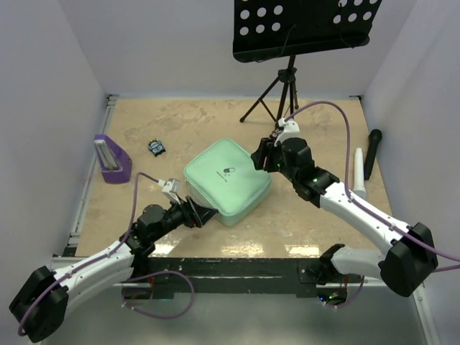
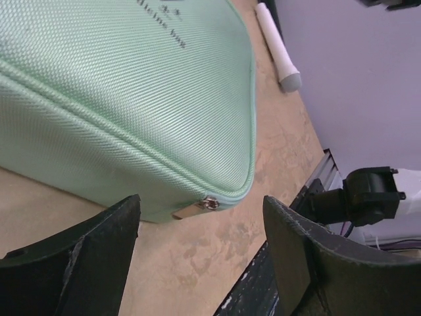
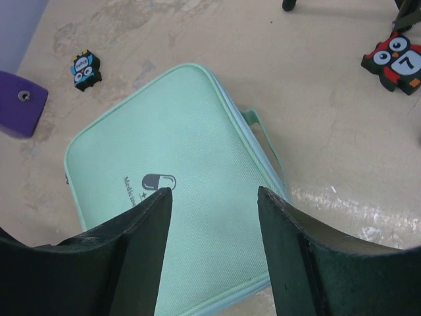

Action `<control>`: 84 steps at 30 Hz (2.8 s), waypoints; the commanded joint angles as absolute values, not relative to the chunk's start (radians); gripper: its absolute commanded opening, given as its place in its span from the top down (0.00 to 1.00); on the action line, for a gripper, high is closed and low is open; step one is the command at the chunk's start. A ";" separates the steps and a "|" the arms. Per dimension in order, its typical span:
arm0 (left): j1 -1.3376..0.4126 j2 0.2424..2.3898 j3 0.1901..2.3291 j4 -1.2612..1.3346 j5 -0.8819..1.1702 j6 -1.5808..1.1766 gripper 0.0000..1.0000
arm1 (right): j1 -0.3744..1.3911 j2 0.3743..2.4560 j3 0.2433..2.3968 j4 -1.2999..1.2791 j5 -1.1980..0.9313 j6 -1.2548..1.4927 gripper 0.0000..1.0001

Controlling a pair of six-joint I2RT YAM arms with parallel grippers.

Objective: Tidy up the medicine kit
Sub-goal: Adjust the medicine box at the center of the board.

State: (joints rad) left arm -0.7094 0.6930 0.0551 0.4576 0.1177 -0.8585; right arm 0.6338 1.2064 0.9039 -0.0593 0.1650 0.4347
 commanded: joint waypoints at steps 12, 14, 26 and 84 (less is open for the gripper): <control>-0.673 0.630 0.412 0.027 -0.458 -0.776 0.08 | 0.638 1.126 0.672 -0.129 0.198 0.715 0.32; -0.652 0.710 0.480 -0.054 -0.544 -0.755 0.08 | 0.638 1.137 0.647 -0.092 0.178 0.726 0.33; -0.373 1.012 0.502 0.201 -0.080 -0.712 0.08 | 0.635 1.218 0.660 -0.015 0.107 0.718 0.34; -0.647 0.865 -0.032 0.886 0.382 -0.805 0.30 | 0.724 1.364 0.739 0.216 -0.172 0.430 0.98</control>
